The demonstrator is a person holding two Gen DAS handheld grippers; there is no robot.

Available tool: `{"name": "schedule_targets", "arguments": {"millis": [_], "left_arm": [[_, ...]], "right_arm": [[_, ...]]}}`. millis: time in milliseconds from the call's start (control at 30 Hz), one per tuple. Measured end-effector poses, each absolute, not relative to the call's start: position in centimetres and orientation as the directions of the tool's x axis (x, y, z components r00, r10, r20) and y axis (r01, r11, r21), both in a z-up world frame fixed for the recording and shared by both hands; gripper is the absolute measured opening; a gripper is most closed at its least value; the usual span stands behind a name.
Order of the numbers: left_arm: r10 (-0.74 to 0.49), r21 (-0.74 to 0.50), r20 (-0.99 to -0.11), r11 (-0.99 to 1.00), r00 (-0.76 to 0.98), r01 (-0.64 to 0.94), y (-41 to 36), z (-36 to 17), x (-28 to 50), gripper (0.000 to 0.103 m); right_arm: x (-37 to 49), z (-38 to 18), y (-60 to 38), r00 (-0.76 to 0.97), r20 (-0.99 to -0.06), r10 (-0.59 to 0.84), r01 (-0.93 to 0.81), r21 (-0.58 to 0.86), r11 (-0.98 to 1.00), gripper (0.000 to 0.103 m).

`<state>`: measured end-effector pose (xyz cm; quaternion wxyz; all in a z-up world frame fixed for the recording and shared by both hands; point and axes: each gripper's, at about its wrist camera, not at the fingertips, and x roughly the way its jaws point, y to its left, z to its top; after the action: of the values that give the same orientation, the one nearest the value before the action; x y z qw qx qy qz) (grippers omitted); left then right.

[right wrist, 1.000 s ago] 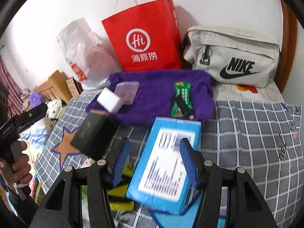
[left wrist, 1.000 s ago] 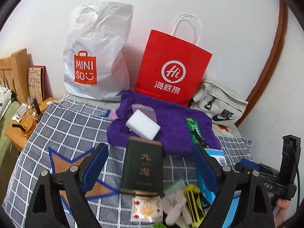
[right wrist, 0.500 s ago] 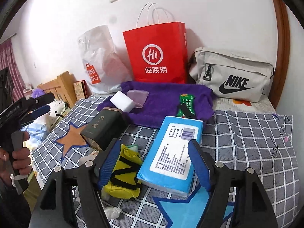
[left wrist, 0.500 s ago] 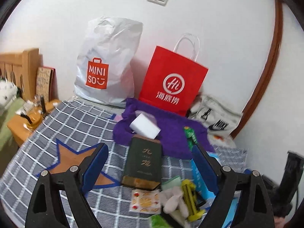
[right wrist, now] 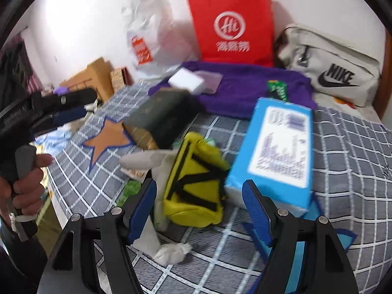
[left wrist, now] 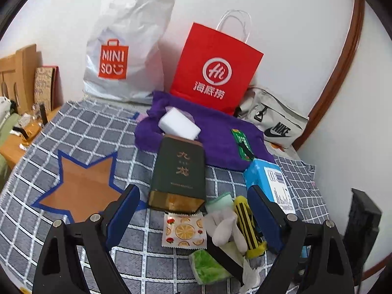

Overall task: Organize soft objects
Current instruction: 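Grasp the yellow mesh pouch with the right tool and lift it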

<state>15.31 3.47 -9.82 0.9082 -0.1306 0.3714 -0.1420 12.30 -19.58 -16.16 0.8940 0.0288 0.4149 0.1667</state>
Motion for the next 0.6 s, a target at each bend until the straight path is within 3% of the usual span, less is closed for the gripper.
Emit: {"name": "schedule_targets", "arguments": {"millis": [200, 233, 333, 600], "left_arm": [[-0.341, -0.336, -0.653, 0.931, 0.677, 0.144, 4.1, -10.9, 15.3, 0.089], [-0.345, -0.345, -0.652, 0.928, 0.675, 0.142, 4.4, -11.0, 15.3, 0.089], [-0.358, -0.367, -0.660, 0.921, 0.661, 0.133, 5.0, -11.7, 15.4, 0.089], [-0.360, -0.363, -0.690, 0.923, 0.628, 0.130, 5.3, -13.2, 15.5, 0.089]], "right_arm": [[13.0, -18.1, -17.3, 0.558, -0.784, 0.272, -0.301, 0.114, 0.947, 0.072], [13.0, -18.4, -17.1, 0.552, -0.792, 0.261, -0.305, 0.099, 0.947, 0.070], [13.1, -19.5, -16.8, 0.543, -0.808, 0.228, -0.305, 0.063, 0.950, 0.047], [11.2, -17.7, -17.1, 0.569, -0.773, 0.280, -0.351, 0.079, 0.933, 0.046]]}}
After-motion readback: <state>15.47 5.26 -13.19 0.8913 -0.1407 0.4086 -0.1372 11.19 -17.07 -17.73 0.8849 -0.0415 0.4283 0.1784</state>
